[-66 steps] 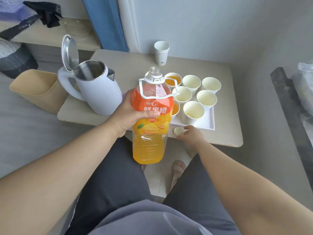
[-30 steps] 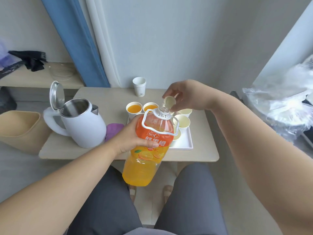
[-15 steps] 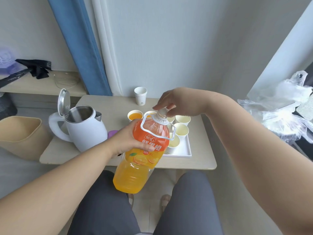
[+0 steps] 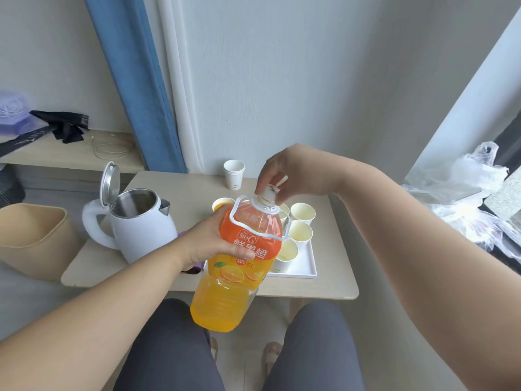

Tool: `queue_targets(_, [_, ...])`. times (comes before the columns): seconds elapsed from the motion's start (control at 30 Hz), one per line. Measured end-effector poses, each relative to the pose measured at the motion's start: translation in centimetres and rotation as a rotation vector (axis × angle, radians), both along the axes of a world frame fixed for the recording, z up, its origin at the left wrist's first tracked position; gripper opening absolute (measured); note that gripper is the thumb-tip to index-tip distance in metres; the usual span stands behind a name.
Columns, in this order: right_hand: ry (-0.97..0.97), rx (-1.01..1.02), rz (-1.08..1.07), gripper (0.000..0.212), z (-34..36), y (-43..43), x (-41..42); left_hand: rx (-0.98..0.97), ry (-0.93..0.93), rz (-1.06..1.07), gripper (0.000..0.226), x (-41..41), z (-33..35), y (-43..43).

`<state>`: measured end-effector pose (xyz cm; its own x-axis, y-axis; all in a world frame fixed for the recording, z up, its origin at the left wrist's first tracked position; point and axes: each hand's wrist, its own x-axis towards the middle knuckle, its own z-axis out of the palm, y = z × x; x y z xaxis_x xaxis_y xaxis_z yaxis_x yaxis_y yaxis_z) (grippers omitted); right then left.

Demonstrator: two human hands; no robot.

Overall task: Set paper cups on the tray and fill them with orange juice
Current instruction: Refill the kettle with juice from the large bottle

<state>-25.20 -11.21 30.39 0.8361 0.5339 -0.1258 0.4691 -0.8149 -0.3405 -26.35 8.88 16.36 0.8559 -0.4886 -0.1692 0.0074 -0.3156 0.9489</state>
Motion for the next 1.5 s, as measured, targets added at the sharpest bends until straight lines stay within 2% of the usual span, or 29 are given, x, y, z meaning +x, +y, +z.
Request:
queue_targets(0.07, [-0.004, 0.035, 0.010, 0.032, 0.4, 0.0, 0.1, 0.000, -0.003, -0.029, 0.082, 0.1, 0.6, 0.2])
queue_targets(0.17, [-0.034, -0.018, -0.026, 0.017, 1.2, 0.3, 0.3, 0.000, -0.026, -0.024, 0.079, 0.3, 1.5, 0.3])
queue_targets(0.3, [-0.110, -0.243, -0.148, 0.058, 0.7, 1.7, 0.6, -0.017, -0.063, -0.009, 0.091, 0.8, 1.9, 0.1])
queue_targets(0.33, [-0.140, -0.288, -0.163, 0.062, 0.7, 1.7, 0.7, -0.020, -0.071, 0.005, 0.092, 0.9, 2.0, 0.1])
queue_targets(0.47, [0.000, -0.131, -0.091, 0.040, 1.4, 0.9, 0.4, -0.016, -0.087, 0.041, 0.087, 1.5, 2.2, 0.3])
queue_targets(0.53, [-0.016, -0.161, -0.024, 0.036, 1.5, 0.6, 0.5, -0.016, -0.080, 0.047, 0.085, 1.6, 2.2, 0.3])
queue_targets(0.6, [-0.080, -0.171, -0.057, 0.033, 1.0, 0.7, 0.7, -0.021, -0.093, 0.055, 0.081, 1.6, 2.4, 0.1])
queue_targets(0.7, [-0.138, -0.242, -0.155, 0.042, 0.3, 1.3, 1.2, -0.019, -0.113, 0.103, 0.080, 1.5, 2.4, -0.3])
queue_targets(0.8, [-0.140, -0.328, -0.133, 0.053, -0.2, 1.8, 1.3, -0.001, -0.099, 0.116, 0.086, 1.2, 1.9, -0.2])
queue_targets(0.93, [-0.096, -0.145, -0.039, 0.039, -0.1, 1.5, 1.0, 0.000, -0.076, 0.073, 0.093, 1.7, 2.0, 0.8])
queue_targets(1.0, [-0.105, -0.120, -0.023, 0.036, 0.0, 1.3, 0.9, 0.003, -0.078, 0.056, 0.093, 1.8, 2.1, 1.2])
queue_targets(1.13, [-0.196, -0.131, -0.138, 0.040, -0.6, 1.6, 1.4, -0.006, -0.134, 0.190, 0.096, 1.3, 1.8, 0.4])
queue_targets(1.23, [-0.250, -0.252, -0.248, 0.052, -1.5, 2.1, 1.8, -0.002, -0.162, 0.263, 0.092, 1.0, 1.4, -0.3])
queue_targets(1.3, [-0.305, -0.350, -0.238, 0.056, -1.6, 2.3, 1.8, 0.017, -0.147, 0.242, 0.093, 1.1, 1.3, -0.1])
queue_targets(1.37, [-0.283, -0.267, -0.173, 0.049, -1.6, 2.2, 1.7, 0.024, -0.114, 0.186, 0.094, 1.4, 1.6, 0.4])
queue_targets(1.5, [-0.090, -0.024, -0.006, 0.031, -0.7, 1.7, 1.4, 0.005, -0.047, 0.075, 0.088, 1.8, 2.2, 1.6])
